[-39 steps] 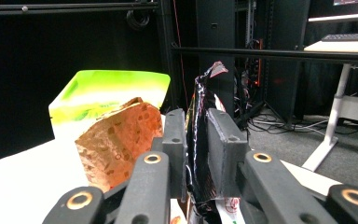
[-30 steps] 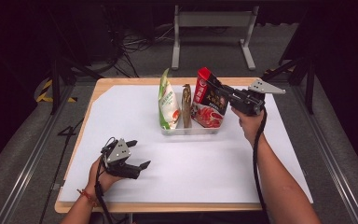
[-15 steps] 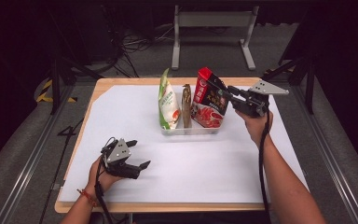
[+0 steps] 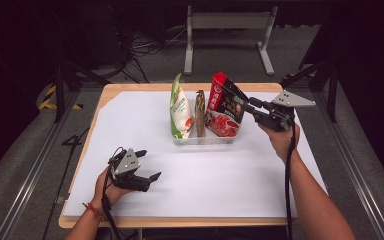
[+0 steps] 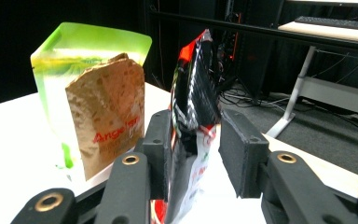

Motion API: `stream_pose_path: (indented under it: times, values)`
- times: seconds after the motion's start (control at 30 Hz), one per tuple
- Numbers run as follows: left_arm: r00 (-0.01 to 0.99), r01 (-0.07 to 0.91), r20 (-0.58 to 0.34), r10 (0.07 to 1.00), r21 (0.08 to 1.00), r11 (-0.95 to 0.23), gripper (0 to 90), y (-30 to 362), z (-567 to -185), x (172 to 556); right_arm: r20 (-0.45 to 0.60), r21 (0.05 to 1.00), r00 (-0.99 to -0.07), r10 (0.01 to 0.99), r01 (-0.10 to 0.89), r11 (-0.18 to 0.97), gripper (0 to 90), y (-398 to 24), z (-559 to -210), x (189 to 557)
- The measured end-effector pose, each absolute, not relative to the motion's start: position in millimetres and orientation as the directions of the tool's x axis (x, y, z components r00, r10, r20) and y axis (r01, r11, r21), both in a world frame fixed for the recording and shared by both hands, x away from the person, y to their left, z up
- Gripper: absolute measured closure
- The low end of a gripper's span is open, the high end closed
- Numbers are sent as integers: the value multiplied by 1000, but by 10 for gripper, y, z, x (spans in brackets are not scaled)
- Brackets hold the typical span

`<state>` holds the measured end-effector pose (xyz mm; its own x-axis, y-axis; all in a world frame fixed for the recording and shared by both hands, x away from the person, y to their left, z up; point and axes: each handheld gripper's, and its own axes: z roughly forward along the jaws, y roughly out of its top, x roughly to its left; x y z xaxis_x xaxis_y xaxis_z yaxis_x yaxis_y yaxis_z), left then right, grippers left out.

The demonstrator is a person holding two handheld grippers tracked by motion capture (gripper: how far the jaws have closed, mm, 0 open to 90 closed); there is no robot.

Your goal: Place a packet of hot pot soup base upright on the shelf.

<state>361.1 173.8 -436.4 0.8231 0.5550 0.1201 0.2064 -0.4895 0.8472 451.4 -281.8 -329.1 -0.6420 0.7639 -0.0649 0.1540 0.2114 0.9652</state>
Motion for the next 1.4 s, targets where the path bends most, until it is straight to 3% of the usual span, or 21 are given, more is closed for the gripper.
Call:
stream_pose_path:
  times: [0.9, 1.4]
  values:
    - [824, 198, 137, 550, 840, -505, 120, 1734, -4361, 3603, -114, 937, -659, 744, 178, 301, 613, -2909, -3491, 4225]
    - [827, 199, 135, 545, 837, -510, 120, 1718, -4368, 3609, -149, 921, -677, 721, 170, 350, 544, -3054, -3564, 3984]
